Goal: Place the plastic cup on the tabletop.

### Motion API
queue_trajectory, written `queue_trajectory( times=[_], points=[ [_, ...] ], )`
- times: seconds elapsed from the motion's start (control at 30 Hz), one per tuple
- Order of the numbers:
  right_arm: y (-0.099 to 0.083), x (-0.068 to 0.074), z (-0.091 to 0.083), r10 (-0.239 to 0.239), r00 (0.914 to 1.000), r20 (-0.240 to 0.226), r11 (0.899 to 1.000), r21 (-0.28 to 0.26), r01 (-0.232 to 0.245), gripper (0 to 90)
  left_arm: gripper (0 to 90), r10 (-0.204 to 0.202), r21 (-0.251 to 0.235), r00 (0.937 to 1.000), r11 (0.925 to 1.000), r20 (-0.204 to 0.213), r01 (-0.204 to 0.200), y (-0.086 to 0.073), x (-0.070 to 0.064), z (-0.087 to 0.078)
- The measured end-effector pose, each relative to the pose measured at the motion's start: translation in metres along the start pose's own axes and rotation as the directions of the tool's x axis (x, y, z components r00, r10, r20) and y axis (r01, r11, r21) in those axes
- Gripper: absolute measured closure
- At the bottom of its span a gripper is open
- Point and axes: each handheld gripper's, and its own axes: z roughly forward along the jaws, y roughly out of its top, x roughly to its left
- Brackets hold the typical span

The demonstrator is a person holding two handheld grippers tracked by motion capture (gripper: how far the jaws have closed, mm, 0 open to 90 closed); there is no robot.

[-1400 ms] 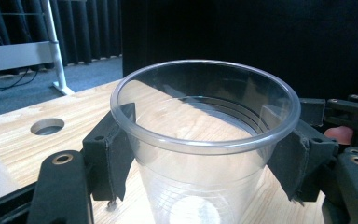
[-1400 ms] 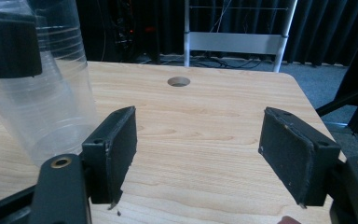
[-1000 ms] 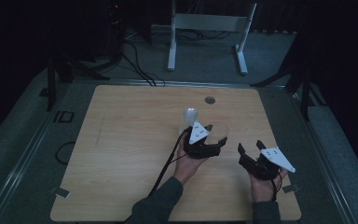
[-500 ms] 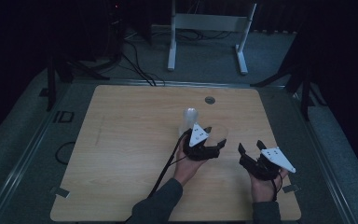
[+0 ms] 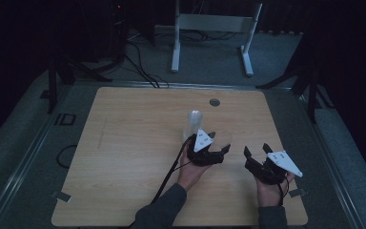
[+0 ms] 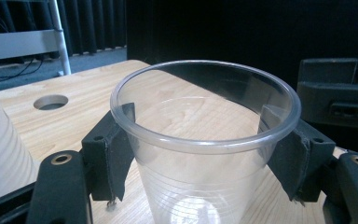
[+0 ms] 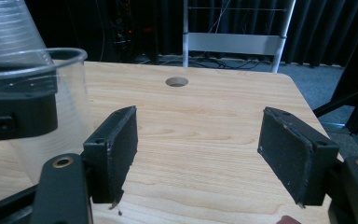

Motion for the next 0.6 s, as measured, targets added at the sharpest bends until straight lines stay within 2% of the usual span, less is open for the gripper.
queue_trajectory(
  times=[0.6],
  points=[
    [0.000, 0.000, 0.000, -0.001, 1.0000, 0.001, 1.000, -0.001, 0.001, 27.9, 29.1, 0.000, 0.020, 0.9999, 0.9998, -0.016, 0.000, -0.014, 0.002, 0.005]
  ],
)
